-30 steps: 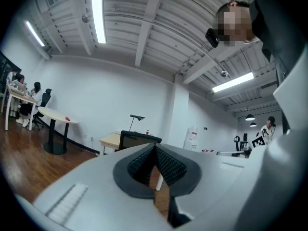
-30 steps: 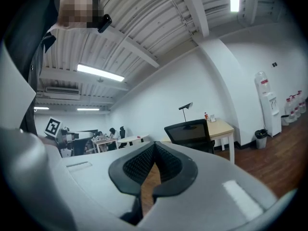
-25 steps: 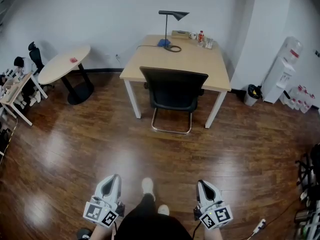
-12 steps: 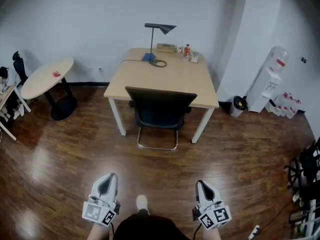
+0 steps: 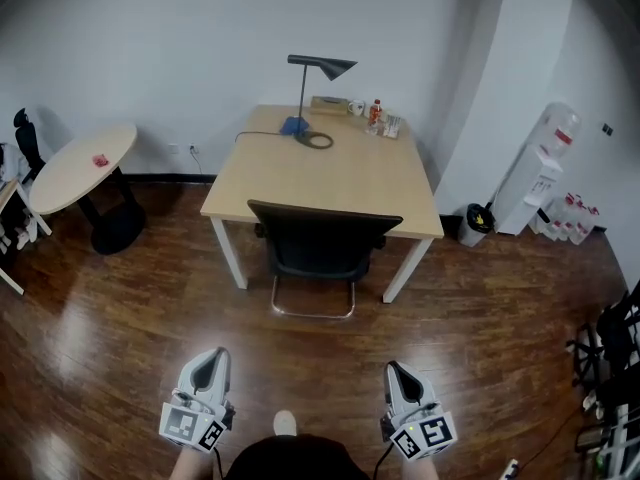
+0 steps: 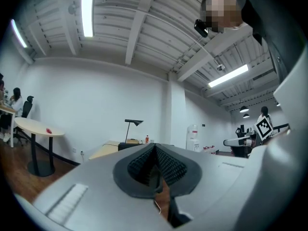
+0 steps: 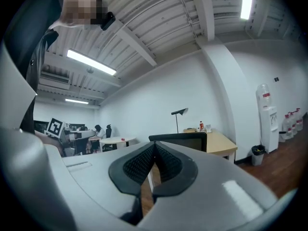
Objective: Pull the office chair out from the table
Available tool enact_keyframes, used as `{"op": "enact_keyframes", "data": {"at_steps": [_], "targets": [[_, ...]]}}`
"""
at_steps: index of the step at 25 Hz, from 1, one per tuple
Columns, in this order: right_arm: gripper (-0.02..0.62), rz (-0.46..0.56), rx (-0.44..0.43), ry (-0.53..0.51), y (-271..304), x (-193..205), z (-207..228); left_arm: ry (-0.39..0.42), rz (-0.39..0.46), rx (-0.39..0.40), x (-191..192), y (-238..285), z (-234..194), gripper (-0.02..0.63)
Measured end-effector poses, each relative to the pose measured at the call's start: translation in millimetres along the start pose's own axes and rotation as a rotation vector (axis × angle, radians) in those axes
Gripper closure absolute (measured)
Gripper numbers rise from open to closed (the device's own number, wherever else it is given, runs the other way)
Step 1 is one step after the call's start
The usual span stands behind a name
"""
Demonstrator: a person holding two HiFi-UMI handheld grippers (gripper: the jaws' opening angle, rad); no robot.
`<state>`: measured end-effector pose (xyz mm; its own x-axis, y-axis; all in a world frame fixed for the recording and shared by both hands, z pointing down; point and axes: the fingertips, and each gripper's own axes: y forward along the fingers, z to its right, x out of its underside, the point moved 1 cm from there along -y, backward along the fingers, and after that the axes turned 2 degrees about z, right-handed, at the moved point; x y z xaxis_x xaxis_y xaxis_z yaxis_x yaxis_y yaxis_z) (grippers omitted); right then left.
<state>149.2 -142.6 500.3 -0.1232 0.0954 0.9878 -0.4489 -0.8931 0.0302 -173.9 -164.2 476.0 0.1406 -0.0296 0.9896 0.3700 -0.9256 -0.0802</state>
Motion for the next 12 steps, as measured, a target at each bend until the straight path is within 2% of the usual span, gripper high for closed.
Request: {"op": "enact_keyframes", "data": {"at_steps": [4,7,12], "targets": [[0.581,-0.043,0.015,0.024,26.6,15.2,5.8,-0.004,-0.035,0.017,12.6,15.8,-21.3,0.603],[0.581,-0.038,0.024,0.036,54.5,14.7,8.0,-0.005,-0.039,0.016,11.9,30.1,-45.8,0.603],[0.581,-0.035,-0.029,0.046,96.8,14.8,-6.3,-0.004,-0.026,0.026,11.4,54.1,-68.0,0.603]]}}
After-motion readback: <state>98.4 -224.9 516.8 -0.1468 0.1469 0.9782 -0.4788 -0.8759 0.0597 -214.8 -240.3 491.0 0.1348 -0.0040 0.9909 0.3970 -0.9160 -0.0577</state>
